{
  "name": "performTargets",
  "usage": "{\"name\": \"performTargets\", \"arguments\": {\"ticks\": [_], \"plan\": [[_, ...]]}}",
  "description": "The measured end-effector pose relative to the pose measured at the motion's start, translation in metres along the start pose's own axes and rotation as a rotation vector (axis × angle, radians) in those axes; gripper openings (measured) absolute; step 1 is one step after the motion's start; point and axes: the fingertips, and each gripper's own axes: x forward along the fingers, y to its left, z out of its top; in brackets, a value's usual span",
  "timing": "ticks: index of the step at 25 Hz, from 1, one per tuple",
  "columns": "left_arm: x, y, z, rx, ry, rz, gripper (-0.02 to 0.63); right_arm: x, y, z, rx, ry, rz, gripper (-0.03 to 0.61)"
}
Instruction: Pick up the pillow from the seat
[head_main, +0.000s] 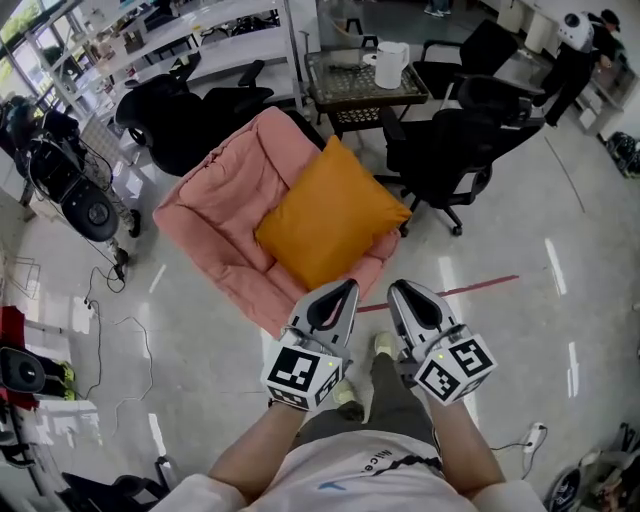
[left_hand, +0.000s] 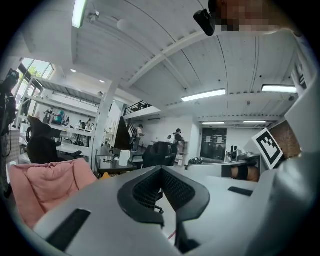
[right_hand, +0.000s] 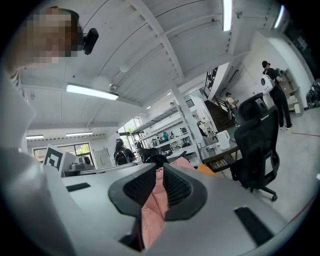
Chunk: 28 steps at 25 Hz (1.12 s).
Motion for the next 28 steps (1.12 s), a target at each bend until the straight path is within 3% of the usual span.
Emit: {"name": "performTargets", "arguments": {"ticks": [8,15,21,28], "plan": [[0.079,0.028,-0.026,0.012,0.028,-0.003,0.011,0.049,-0.085,-0.019,0.033,0.044,-0.036,0.073],[0.180,0.064,-0.058,0.011,0.073,0.014,0.011,0.109,-0.201,-0.040,0.090,0.082,-0.041,0.133],[0.258,0.087,-0.099,-0.001,0.131,0.019,0.011,0.151,-0.300,-0.074,0.215,0.089,-0.025,0.202],[0.318,0.105,-0.151,-0.018,0.203,0.025,0.011,0.179,-0.385,-0.137,0.366,0.117,-0.049,0.259]]}}
